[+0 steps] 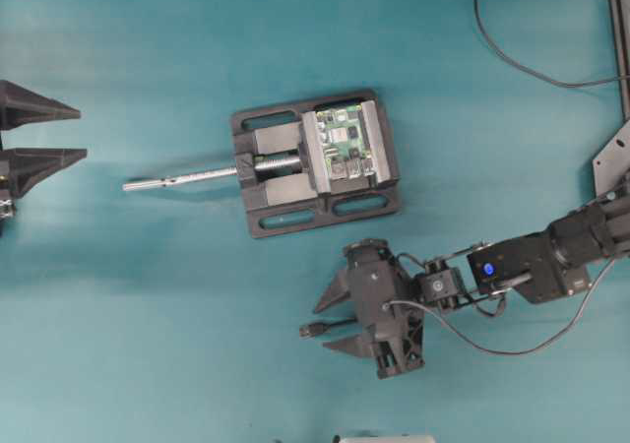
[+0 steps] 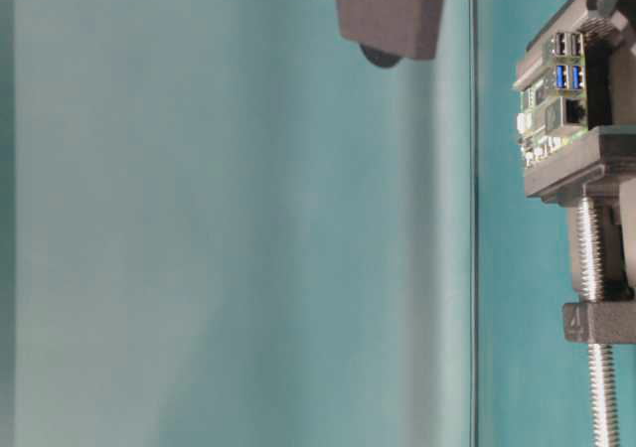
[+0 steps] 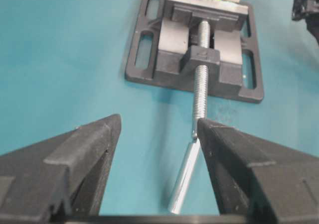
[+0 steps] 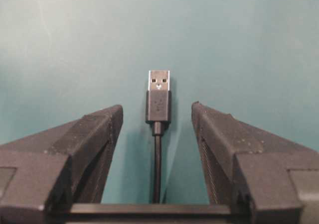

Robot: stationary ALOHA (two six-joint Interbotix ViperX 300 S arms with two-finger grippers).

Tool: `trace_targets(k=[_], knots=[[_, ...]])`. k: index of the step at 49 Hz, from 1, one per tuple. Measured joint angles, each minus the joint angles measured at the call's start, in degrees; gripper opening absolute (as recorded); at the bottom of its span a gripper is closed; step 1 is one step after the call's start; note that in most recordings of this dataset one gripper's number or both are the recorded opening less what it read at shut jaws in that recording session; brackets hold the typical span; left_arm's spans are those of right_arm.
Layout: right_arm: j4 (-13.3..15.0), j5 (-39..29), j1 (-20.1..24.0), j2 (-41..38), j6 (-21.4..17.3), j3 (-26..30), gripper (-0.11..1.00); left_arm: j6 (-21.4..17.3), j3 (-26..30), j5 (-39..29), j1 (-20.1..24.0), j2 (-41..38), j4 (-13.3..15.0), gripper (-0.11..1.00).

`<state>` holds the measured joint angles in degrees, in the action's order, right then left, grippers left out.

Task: Insert the USB into the fixed PCB.

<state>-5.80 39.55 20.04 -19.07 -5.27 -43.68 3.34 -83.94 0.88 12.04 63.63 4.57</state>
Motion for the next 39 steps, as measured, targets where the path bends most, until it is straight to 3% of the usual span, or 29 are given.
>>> trace_targets(k=[21, 25, 31, 39], knots=[[-0.09, -4.04, 0.09, -0.26, 0.44, 0.44, 0.59, 0.00, 0.00, 0.09, 0.09, 0.00, 0.00, 0.77], [-0.09, -5.45, 0.09, -0.26, 0.44, 0.44, 0.50, 0.00, -0.18, 0.09, 0.09, 0.00, -0.09, 0.77], [-0.09, -6.42, 0.09, -0.18, 0.44, 0.44, 0.27, 0.00, -0.26, 0.09, 0.09, 0.00, -0.09, 0.77], [-0.09, -6.59, 0.09, -0.26, 0.44, 0.35, 0.28, 0.00, -0.35, 0.00, 0.18, 0.00, -0.09, 0.77]])
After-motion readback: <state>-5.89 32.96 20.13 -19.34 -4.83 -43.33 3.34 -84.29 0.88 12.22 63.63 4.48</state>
